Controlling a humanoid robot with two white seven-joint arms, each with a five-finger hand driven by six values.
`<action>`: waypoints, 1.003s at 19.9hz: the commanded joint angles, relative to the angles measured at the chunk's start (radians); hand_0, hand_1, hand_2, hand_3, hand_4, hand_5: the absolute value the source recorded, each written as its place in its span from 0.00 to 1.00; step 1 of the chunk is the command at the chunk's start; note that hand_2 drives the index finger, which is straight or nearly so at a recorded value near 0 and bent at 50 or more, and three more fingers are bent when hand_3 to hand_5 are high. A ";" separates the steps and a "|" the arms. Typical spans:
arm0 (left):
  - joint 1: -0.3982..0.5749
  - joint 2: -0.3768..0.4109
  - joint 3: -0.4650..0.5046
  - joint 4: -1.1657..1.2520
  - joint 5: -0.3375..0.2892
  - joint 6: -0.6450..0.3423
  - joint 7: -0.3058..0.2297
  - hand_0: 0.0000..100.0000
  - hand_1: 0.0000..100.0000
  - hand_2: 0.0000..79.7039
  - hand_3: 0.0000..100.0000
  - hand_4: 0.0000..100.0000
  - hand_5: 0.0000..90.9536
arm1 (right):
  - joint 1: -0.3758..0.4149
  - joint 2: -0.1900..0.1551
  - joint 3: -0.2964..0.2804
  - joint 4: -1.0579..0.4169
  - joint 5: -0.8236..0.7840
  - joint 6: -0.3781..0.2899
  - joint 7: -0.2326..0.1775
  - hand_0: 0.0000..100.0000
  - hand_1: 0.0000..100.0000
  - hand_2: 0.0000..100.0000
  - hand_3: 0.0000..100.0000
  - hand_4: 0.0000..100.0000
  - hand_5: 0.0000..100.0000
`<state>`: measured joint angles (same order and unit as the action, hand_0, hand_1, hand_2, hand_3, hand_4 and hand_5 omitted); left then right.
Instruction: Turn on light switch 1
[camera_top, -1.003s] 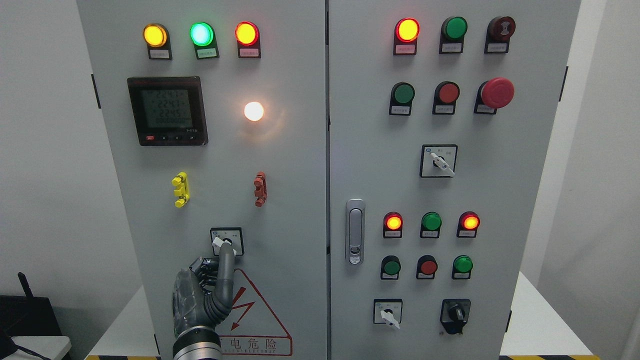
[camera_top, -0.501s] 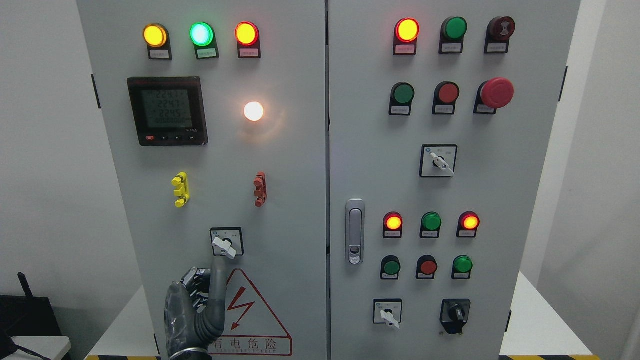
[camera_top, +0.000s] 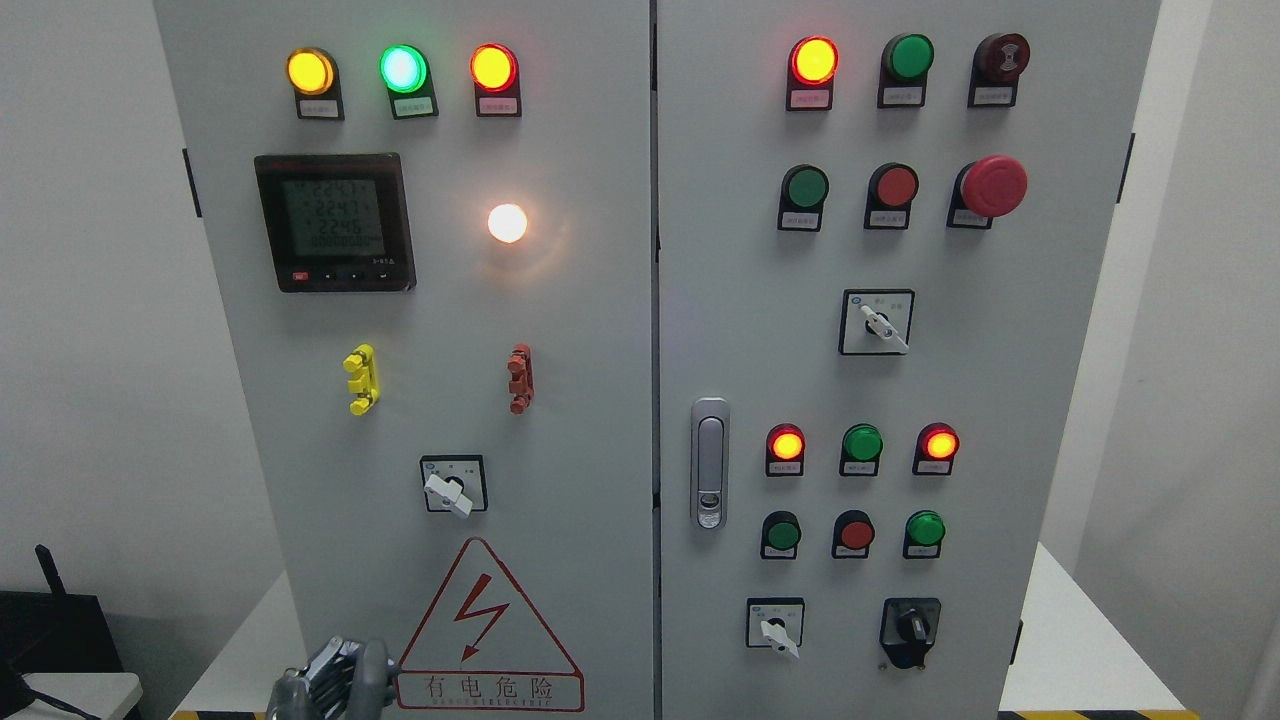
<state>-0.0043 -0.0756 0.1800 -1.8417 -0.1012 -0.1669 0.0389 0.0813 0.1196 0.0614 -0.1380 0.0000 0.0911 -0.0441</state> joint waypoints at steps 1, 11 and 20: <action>0.105 0.028 0.579 0.347 0.038 -0.146 -0.114 0.17 0.18 0.61 0.73 0.71 0.48 | 0.000 0.000 0.000 0.000 -0.017 -0.001 0.000 0.12 0.39 0.00 0.00 0.00 0.00; 0.271 0.106 0.697 1.111 0.072 -0.299 -0.145 0.32 0.06 0.14 0.25 0.28 0.10 | 0.000 0.000 0.000 0.000 -0.017 -0.001 0.000 0.12 0.39 0.00 0.00 0.00 0.00; 0.288 0.166 0.296 1.737 0.060 -0.281 -0.206 0.45 0.15 0.00 0.00 0.06 0.00 | 0.000 0.000 0.000 0.000 -0.017 -0.001 0.000 0.12 0.39 0.00 0.00 0.00 0.00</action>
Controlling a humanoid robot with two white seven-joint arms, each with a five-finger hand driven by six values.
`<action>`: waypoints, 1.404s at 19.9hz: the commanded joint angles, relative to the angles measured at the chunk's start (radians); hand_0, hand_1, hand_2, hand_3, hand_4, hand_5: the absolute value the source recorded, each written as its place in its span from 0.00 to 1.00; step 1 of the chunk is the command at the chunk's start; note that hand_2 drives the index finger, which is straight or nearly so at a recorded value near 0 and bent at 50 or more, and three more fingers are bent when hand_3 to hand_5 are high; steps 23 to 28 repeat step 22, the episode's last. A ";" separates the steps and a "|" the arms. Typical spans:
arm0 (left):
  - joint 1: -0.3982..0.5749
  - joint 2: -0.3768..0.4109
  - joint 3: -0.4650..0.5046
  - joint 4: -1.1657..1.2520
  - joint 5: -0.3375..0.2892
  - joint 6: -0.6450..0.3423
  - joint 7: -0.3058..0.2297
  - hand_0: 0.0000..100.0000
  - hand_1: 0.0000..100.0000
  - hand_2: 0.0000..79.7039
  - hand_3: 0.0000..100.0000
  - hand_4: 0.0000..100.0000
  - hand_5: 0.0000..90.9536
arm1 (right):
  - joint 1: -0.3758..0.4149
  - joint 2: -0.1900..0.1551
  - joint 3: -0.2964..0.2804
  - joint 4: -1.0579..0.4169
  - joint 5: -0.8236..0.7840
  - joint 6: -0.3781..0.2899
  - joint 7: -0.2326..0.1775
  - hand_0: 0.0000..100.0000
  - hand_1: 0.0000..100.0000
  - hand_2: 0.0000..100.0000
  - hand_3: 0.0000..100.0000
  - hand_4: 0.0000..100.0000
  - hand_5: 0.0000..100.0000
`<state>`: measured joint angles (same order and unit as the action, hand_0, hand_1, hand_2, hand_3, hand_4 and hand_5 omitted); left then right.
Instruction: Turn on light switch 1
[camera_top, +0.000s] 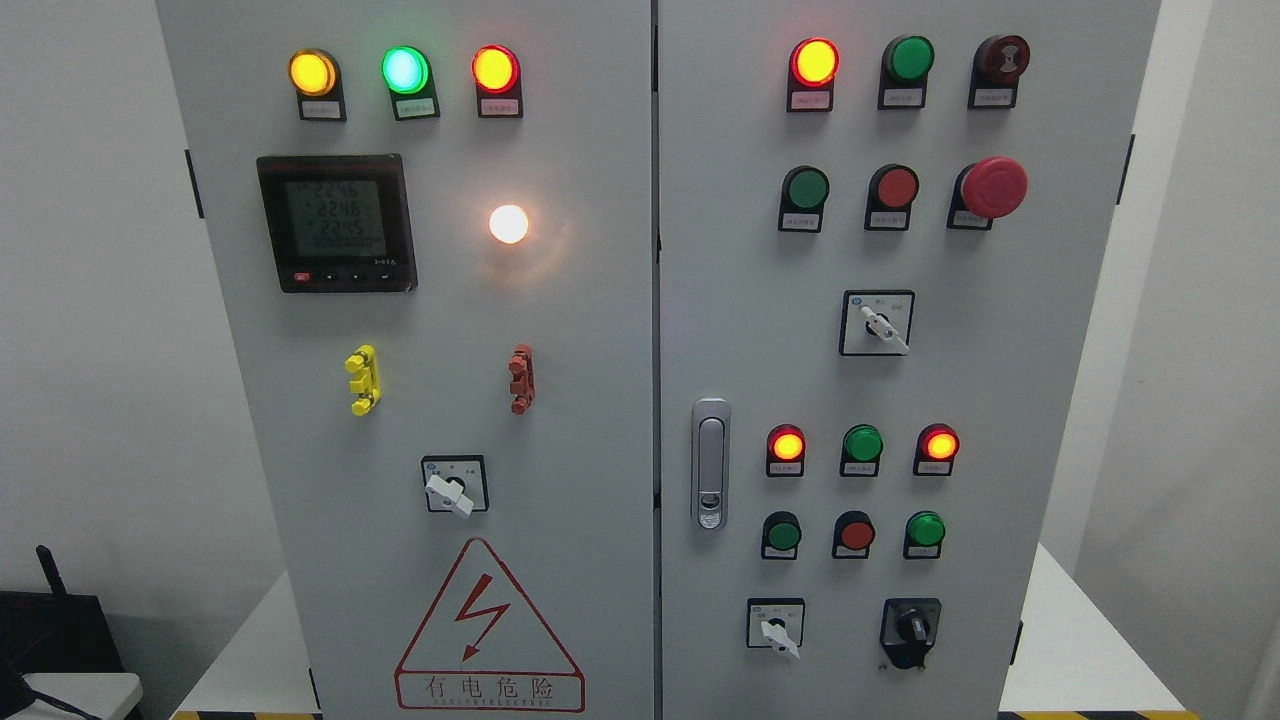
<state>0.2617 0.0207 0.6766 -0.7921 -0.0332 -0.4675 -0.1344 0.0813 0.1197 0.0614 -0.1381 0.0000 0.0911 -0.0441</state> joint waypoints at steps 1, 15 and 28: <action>0.021 0.068 -0.285 0.711 -0.010 0.032 -0.040 0.46 0.16 0.00 0.00 0.03 0.00 | 0.000 0.000 0.000 0.000 -0.017 -0.001 0.000 0.12 0.39 0.00 0.00 0.00 0.00; -0.104 0.013 -0.712 0.725 -0.014 0.397 -0.108 0.49 0.07 0.00 0.00 0.00 0.00 | 0.000 0.000 0.000 0.000 -0.018 -0.001 0.000 0.12 0.39 0.00 0.00 0.00 0.00; -0.111 0.005 -0.701 0.728 -0.007 0.399 -0.106 0.48 0.05 0.00 0.00 0.00 0.00 | 0.000 0.000 0.000 0.000 -0.018 -0.001 0.000 0.12 0.39 0.00 0.00 0.00 0.00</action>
